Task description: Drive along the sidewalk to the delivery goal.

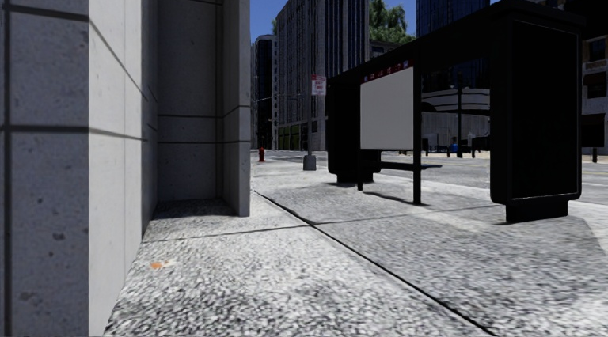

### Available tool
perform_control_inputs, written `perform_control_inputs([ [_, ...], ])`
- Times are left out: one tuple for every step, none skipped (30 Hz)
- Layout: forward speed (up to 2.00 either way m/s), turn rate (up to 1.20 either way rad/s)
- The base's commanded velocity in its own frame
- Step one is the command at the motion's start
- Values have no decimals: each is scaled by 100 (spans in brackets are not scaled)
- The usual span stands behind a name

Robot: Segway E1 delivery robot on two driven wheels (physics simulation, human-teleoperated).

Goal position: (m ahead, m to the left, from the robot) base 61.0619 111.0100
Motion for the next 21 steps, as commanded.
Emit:
perform_control_inputs([
  [200,0],
  [200,0],
  [200,0],
  [200,0],
  [200,0],
  [200,0],
  [200,0],
  [200,0],
  [200,0],
  [200,0],
  [200,-14],
  [200,-37],
  [200,-120],
  [200,-120],
  [200,-69],
  [200,-2],
  [200,0],
  [200,0],
  [200,0],
  [200,0],
  [200,0],
])
